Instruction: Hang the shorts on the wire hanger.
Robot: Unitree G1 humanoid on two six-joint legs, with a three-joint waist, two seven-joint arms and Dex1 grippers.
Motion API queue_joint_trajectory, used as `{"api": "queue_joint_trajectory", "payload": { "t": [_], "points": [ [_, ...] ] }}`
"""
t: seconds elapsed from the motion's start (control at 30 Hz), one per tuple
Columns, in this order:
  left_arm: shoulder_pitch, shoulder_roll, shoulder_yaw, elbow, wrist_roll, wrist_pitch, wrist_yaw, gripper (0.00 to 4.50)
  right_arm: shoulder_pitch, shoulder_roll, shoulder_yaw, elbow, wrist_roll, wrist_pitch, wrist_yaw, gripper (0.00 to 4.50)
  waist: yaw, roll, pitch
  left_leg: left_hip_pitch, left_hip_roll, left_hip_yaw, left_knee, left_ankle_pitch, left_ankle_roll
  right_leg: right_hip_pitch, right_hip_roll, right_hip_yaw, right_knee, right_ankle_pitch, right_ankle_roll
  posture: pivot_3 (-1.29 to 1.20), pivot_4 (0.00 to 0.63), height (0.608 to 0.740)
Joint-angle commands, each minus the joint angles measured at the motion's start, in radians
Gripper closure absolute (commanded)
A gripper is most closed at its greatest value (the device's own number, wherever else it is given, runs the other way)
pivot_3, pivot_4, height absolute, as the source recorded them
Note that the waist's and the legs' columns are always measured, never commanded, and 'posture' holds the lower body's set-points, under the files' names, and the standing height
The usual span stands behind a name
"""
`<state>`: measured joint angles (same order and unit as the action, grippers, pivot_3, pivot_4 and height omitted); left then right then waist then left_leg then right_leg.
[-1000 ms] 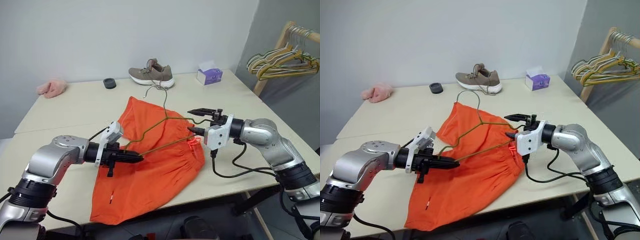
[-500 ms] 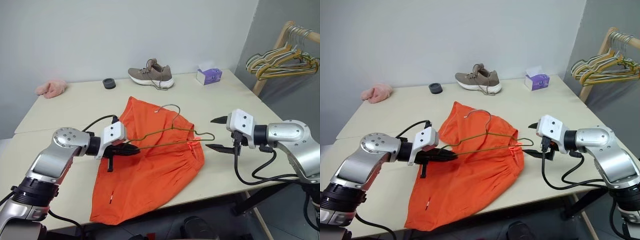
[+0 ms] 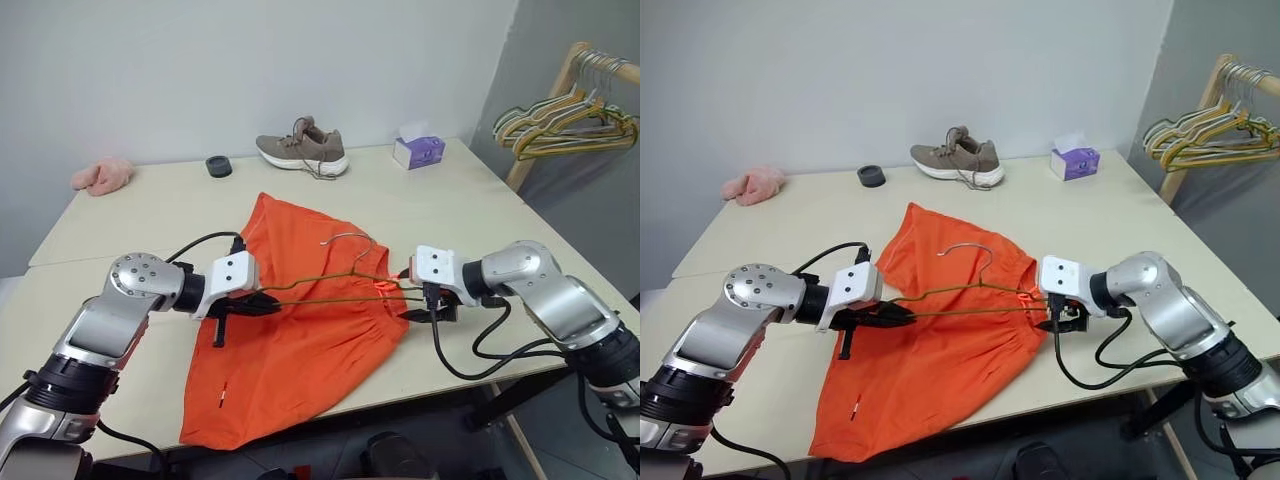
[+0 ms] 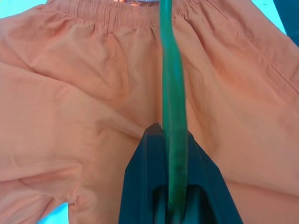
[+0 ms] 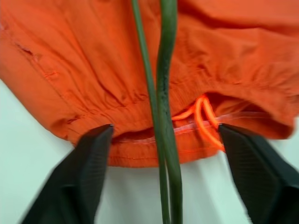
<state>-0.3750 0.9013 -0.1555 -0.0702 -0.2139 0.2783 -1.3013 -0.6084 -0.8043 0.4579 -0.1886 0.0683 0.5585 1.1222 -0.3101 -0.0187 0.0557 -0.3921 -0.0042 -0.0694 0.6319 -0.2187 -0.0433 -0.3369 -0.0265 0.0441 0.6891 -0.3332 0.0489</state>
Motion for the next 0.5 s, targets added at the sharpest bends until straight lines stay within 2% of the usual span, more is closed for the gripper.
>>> {"api": "queue_joint_trajectory", "payload": {
  "t": [0.03, 0.1, 0.27, 0.5],
  "points": [
    [-0.001, 0.015, 0.008, -0.02, 0.009, -0.019, -0.006, 4.5, -0.036, 0.016, 0.007, 0.003, -0.022, 0.025, 0.017, 2.04, 0.0, 0.0, 0.0, 0.0, 0.0, 0.0, 0.0, 0.0, 0.0, 0.0, -0.002, 0.0, 0.0, 0.0, 0.0, -0.32, 0.0, 0.74],
    [0.007, 0.019, 0.008, -0.019, 0.016, -0.028, -0.006, 4.5, -0.038, 0.026, 0.007, -0.002, -0.02, 0.043, 0.023, 2.64, 0.001, 0.0, 0.0, 0.0, 0.0, 0.0, 0.0, 0.0, 0.0, 0.0, -0.003, -0.001, 0.0, 0.0, 0.0, -0.31, 0.0, 0.74],
    [0.019, 0.02, 0.012, -0.01, 0.025, -0.042, -0.008, 4.5, -0.038, 0.044, 0.011, -0.026, -0.014, 0.084, 0.031, 4.46, 0.001, 0.0, 0.0, 0.0, 0.0, -0.001, 0.0, 0.0, 0.0, 0.0, -0.003, -0.001, 0.001, 0.0, 0.0, -0.31, 0.0, 0.74],
    [0.031, 0.004, 0.025, 0.0, -0.02, 0.0, -0.012, 4.5, -0.023, 0.047, -0.007, -0.042, -0.007, 0.101, 0.021, 4.46, 0.0, 0.0, 0.0, 0.0, 0.0, -0.001, 0.0, 0.0, 0.0, 0.0, -0.004, -0.001, 0.001, 0.0, 0.0, -0.32, 0.0, 0.74]
  ]
}}
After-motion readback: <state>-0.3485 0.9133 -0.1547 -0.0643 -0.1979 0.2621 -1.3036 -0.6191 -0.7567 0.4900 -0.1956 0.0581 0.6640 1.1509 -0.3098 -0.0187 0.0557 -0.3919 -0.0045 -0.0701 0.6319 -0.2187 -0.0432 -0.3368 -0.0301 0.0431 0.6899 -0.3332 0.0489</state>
